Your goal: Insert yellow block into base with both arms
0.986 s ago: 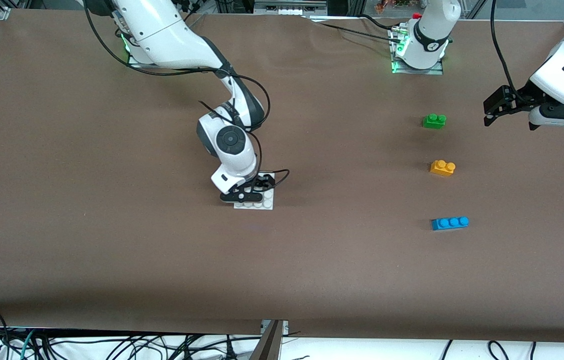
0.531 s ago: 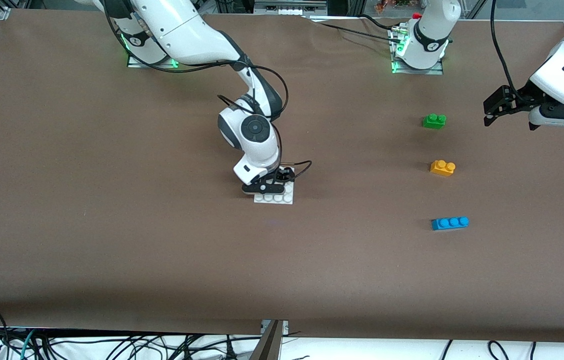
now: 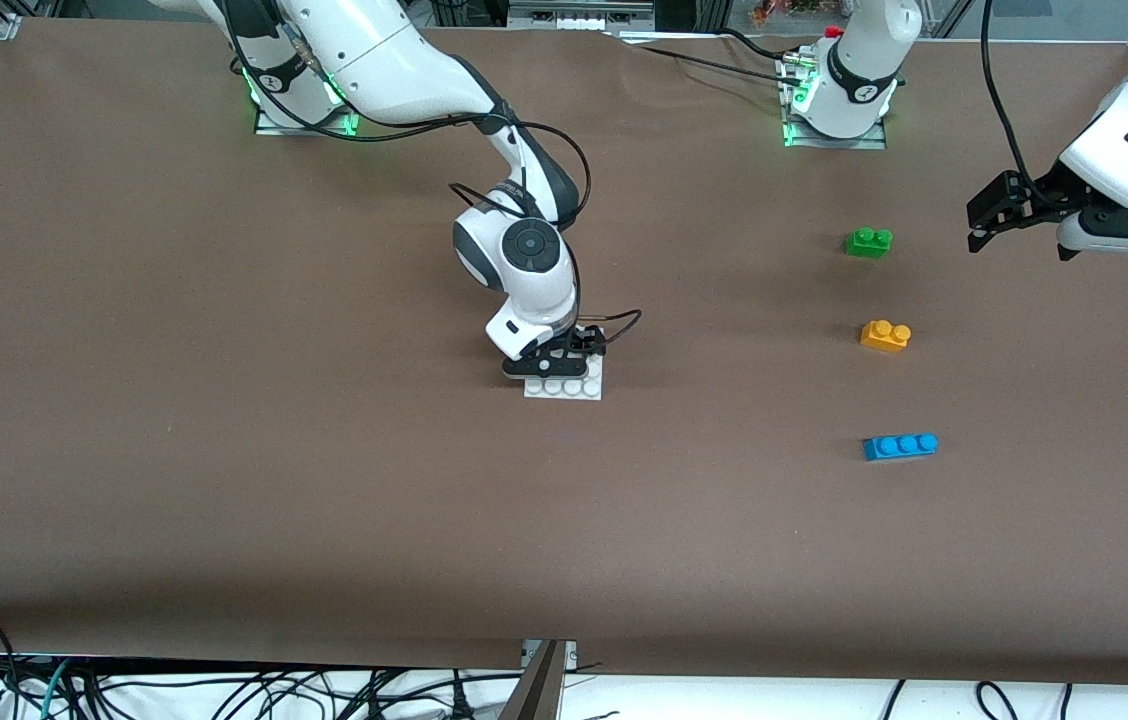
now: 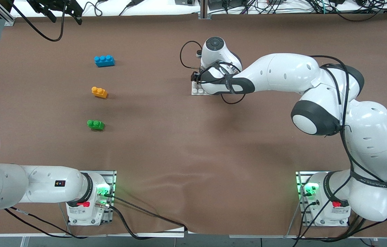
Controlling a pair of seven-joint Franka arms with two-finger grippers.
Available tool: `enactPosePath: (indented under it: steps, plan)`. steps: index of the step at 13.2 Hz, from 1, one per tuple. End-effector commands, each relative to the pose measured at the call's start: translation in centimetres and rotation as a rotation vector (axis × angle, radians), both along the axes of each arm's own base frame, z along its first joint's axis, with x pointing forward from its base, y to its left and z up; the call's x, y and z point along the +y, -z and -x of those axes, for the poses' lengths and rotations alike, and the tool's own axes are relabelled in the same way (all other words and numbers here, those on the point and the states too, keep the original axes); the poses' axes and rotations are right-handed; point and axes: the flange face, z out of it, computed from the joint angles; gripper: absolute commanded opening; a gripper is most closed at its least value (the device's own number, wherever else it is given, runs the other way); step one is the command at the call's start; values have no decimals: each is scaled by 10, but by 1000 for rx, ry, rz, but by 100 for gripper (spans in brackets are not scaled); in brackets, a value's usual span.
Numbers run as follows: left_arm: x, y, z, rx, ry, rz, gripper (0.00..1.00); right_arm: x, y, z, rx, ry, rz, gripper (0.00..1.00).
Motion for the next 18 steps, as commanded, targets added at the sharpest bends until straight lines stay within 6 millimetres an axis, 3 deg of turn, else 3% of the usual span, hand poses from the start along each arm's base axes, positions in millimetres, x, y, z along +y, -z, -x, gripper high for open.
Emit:
enactPosePath:
  steps: [1, 4, 6, 9, 11, 13, 16, 18]
  plan:
    - [7, 2, -8, 15, -22, 23, 100, 12, -18, -10, -16, 11, -31, 100]
    - [11, 14, -15, 29, -30, 19, 100, 15, -53, -23, -22, 10, -24, 100]
    - [8, 23, -20, 45, -25, 12, 100, -11, -90, -48, -25, -28, -16, 100]
    - [10, 27, -20, 57, -33, 15, 100, -73, -154, -88, -38, -38, 6, 100]
    - [11, 47, -29, 91, -26, 12, 100, -133, -198, -113, -42, -23, 78, 100]
    - [26, 57, -33, 109, -45, 13, 100, -186, -233, -131, -50, -9, 117, 100]
    - [28, 101, -42, 190, -42, 7, 100, -238, -263, -142, -51, 59, 155, 100]
    - [33, 146, -48, 255, -48, 4, 100, -277, -281, -146, -22, 53, 187, 100]
